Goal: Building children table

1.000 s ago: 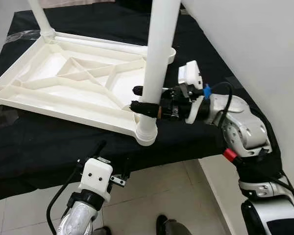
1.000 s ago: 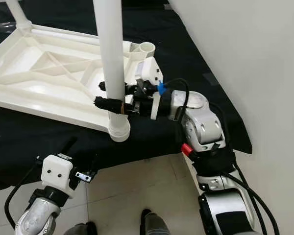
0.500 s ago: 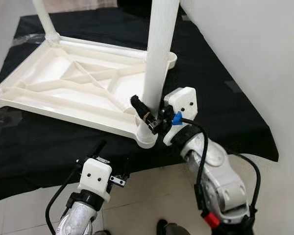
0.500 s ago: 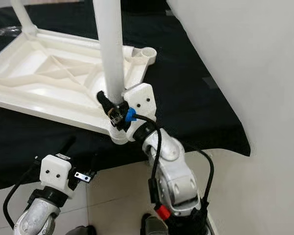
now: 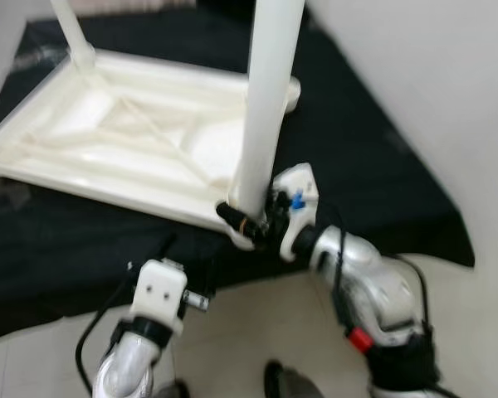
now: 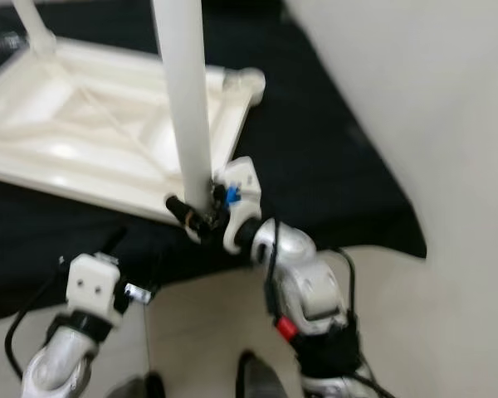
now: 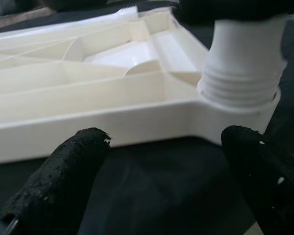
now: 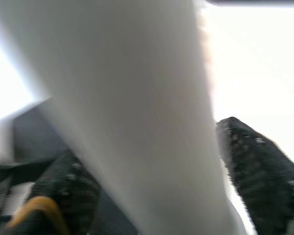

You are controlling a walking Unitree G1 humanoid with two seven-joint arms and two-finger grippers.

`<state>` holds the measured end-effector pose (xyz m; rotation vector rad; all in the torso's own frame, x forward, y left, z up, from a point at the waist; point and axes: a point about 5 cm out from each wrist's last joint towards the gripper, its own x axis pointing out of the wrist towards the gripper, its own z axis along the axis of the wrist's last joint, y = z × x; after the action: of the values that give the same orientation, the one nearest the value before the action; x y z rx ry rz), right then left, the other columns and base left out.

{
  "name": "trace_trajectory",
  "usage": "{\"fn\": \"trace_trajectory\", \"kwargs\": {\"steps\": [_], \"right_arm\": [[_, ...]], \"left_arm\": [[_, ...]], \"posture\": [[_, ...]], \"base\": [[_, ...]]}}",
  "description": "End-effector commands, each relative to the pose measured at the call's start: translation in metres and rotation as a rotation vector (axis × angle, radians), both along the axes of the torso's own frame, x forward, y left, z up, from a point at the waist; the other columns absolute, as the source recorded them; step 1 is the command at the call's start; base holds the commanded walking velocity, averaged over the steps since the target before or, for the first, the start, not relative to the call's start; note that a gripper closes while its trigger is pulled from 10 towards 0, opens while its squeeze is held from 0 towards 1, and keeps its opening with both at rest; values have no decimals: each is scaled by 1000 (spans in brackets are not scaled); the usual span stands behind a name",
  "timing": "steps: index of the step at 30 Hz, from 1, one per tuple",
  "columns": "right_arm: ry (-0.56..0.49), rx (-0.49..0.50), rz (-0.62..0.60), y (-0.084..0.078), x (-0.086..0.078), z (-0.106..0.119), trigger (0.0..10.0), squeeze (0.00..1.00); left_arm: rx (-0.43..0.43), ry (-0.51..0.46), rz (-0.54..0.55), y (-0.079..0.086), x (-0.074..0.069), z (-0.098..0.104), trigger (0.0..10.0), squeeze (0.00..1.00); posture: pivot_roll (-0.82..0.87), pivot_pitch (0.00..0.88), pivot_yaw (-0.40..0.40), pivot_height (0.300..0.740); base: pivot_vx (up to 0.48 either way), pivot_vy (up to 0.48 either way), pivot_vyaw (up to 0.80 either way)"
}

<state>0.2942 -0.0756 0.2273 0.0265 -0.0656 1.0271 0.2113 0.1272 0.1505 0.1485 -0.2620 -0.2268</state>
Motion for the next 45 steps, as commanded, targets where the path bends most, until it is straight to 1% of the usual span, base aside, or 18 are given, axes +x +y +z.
{"fn": "trace_trajectory", "kwargs": {"steps": [1,2,3,5,6,13,14,15,16,23,29,33,34,35,36,37,40,45], "right_arm": [[-77,10,113,-1,-4,13,10000,1000],[-109,-9,137,-5,-1,20,10000,1000],[-138,-25,175,-11,2,27,10000,925],[-156,-35,198,-15,5,31,10000,925],[-163,-40,217,-20,10,37,10000,0],[-218,-78,272,-37,35,61,10000,0],[-231,-83,270,-39,39,64,1137,0],[-231,-83,270,-39,39,64,1137,0],[-241,-87,269,-39,41,66,0,0],[-244,-116,347,-45,42,67,0,0],[-187,-103,371,-45,29,49,0,0],[-106,-80,330,-35,16,27,0,0],[32,-85,116,-21,8,-11,0,0],[149,-152,-210,-16,-3,-47,0,0],[214,-207,-450,-18,-13,-67,0,0],[249,-229,-501,-14,-30,-77,0,0],[230,-227,-440,-4,-45,-76,0,0],[186,-214,-438,-3,-29,-65,0,0]], "left_arm": [[-5,29,-8,1,-4,-4,10000,0],[-5,28,-7,1,-4,-4,10000,0],[-3,28,-7,1,-4,-4,10000,0],[-2,28,-6,1,-4,-4,10000,0],[-1,28,-7,1,-4,-4,10000,0],[-4,33,-9,-1,-3,-6,10000,0],[-4,34,-9,-1,-3,-6,10000,0],[-4,34,-9,-1,-3,-6,10000,0],[-2,35,-8,-1,-3,-7,10000,0],[0,37,-6,-1,-2,-7,10000,0],[-2,38,-6,-1,-2,-7,10000,0],[-2,41,-8,0,-3,-7,10000,0],[-1,43,-6,1,-4,-7,10000,0],[0,44,-4,3,-5,-6,10000,0],[0,45,-2,4,-6,-6,10000,0],[2,45,-2,4,-6,-5,10000,0],[2,49,-8,4,-6,-5,10000,0],[3,51,-22,2,-5,-6,10000,0]], "posture": [[-6,307,-36,740],[-1,310,-33,740],[15,312,-27,740],[17,310,-31,740],[16,311,-39,740],[4,292,-41,740],[5,284,-39,740],[5,284,-39,740],[5,283,-39,740],[-5,288,-45,740],[-26,290,-43,740],[-37,292,-40,740],[-48,304,-35,740],[-64,331,-20,740],[-64,331,-20,740],[-67,330,-15,740],[-70,337,-11,740],[-62,315,-19,740]], "base": [[0,0,0],[0,0,0],[0,0,0],[0,0,0],[0,0,0],[0,0,0],[0,0,0],[0,0,0],[0,0,0],[0,0,0],[0,0,0],[0,0,0],[0,0,0],[0,0,0],[0,0,0],[0,0,0],[0,0,0],[0,0,0]]}}
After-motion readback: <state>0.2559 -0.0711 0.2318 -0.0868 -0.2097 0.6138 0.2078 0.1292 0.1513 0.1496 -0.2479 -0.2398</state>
